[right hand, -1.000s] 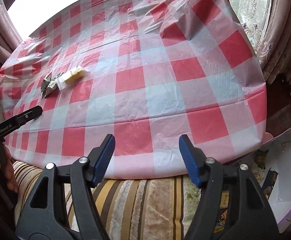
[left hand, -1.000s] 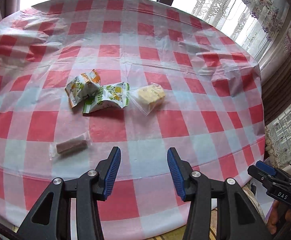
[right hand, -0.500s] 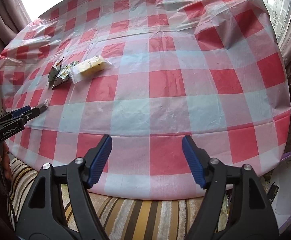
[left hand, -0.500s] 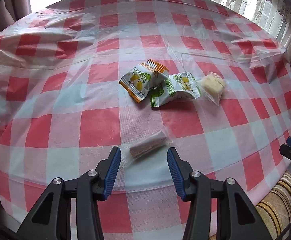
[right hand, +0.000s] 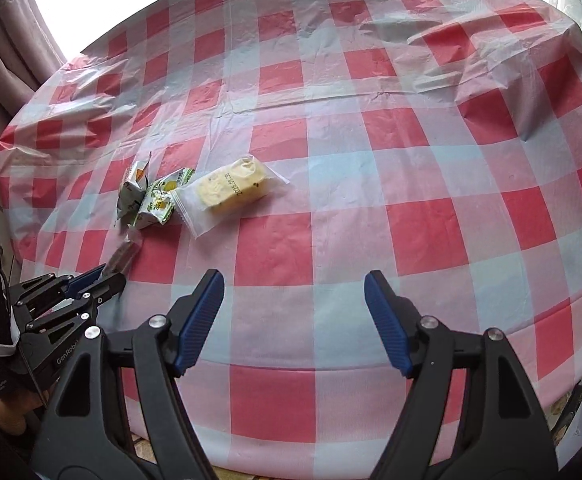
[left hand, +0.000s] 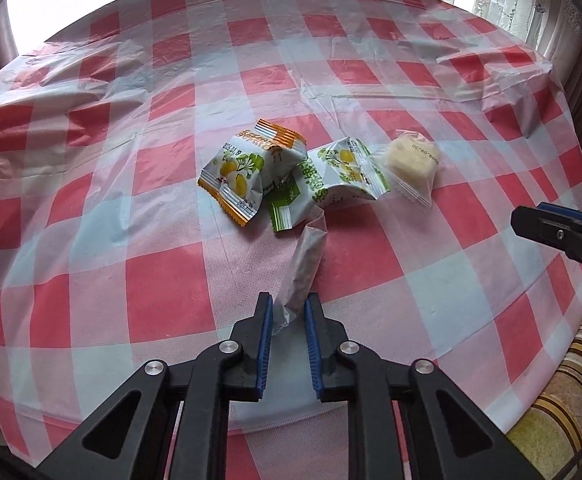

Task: Organize snacks
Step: 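Move both open tools back over the remaining snacks, then grasp the brown bar packet with the left tool while the right tool grasps the yellow cookie bag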

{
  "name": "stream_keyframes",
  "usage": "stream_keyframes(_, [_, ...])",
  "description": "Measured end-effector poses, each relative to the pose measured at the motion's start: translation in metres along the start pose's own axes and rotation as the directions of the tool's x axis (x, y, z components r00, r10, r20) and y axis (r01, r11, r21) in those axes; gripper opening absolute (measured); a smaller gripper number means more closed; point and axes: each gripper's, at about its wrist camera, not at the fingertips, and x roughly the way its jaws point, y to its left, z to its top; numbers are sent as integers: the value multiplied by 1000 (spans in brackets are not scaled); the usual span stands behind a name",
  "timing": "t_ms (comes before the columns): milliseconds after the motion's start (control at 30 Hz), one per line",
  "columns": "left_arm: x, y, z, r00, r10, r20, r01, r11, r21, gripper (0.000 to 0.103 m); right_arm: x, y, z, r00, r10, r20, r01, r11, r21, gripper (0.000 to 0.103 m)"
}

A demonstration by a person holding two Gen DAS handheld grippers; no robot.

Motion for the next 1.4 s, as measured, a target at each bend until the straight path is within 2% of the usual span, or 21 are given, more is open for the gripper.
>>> stream_keyframes(100, [1, 3, 1, 999, -37, 11, 37, 999, -29, 17, 11, 6, 15, 1000, 14, 2, -14, 998, 65, 75])
stream_keyframes(267, [2, 6, 2, 997, -67, 33, 68, 996, -51, 17, 28, 14, 41, 1000, -14, 6, 13, 984, 178, 75])
stream_keyframes(467, [2, 10, 2, 995, -90, 48, 94, 993, -71, 18, 54, 29, 59, 997, -72, -30, 77, 973, 216, 75])
stream_keyframes(600, [2, 14, 2, 992, -113, 61, 118, 989, -94, 19, 70, 38, 64, 993, -111, -49, 118, 974, 191, 75])
stream_keyframes(733, [2, 17, 2, 989, -130, 71, 137, 985, -106, 23, 79, 47, 60, 985, -163, -56, 168, 980, 104, 75])
stream_keyframes(833, [2, 16, 3, 987, -144, 76, 152, 983, -102, 29, 78, 51, 52, 979, -197, -45, 198, 980, 25, 68])
stream_keyframes(933, [2, 15, 2, 984, -159, 79, 167, 982, -94, 29, 73, 48, 44, 979, -202, -39, 201, 979, -21, 66])
stream_keyframes(1033, [2, 12, 2, 982, -173, 79, 180, 981, -80, 28, 66, 45, 33, 979, -204, -30, 202, 978, -56, 64])
stream_keyframes(1100, [2, 9, 2, 979, -190, 77, 195, 978, -67, 22, 61, 42, 27, 981, -193, -19, 191, 978, -81, 63])
stream_keyframes(1133, [2, 7, 2, 978, -194, 74, 199, 978, -62, 17, 59, 41, 25, 982, -189, -12, 187, 978, -92, 59])
stream_keyframes(1267, [2, 5, 1, 974, -214, 70, 218, 974, -59, 15, 52, 35, 18, 986, -165, -1, 164, 979, -119, 44])
stream_keyframes(1400, [-1, 8, 0, 970, -232, 77, 238, 968, -76, 14, 49, 34, 12, 988, -154, 5, 153, 978, -139, 40])
